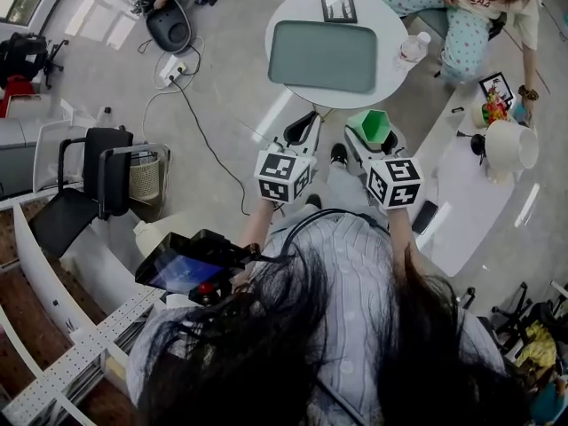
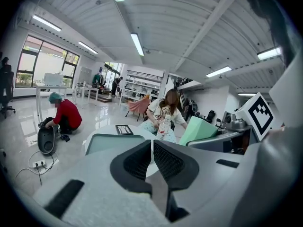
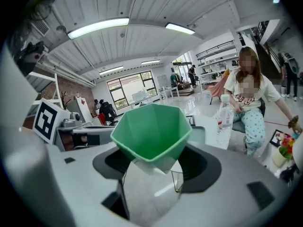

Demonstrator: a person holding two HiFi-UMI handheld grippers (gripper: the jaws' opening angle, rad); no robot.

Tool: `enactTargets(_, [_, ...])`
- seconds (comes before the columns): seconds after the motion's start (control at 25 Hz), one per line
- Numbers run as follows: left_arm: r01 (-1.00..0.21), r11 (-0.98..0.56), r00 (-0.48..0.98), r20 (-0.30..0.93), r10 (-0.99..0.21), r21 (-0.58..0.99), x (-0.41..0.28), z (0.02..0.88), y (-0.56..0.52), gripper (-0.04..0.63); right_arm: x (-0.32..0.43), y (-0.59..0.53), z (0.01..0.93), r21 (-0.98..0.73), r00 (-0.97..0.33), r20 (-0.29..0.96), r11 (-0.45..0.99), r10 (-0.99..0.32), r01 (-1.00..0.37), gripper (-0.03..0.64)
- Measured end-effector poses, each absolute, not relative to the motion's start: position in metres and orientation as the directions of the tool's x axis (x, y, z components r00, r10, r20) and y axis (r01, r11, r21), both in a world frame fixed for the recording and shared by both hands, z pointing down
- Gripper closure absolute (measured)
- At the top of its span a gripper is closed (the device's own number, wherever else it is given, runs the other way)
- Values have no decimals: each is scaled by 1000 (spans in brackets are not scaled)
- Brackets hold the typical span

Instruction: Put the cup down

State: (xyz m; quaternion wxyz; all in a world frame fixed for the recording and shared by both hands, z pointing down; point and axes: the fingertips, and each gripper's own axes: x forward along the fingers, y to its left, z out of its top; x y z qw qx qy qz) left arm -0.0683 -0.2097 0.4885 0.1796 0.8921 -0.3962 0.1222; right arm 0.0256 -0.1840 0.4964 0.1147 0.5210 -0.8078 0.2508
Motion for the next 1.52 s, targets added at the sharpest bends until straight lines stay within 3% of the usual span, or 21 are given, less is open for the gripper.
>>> enactTargets(0.84, [-757,-622,635,452,-626,203,-3,528,-305,569,89,-282,553,-322,-447,510,319,-735,-891,304])
enactTargets(1.52, [-791,-574,587,521,-619,210,-12,558,-342,569,85,-357,608,-242,-467,579,406,-668,-881,303])
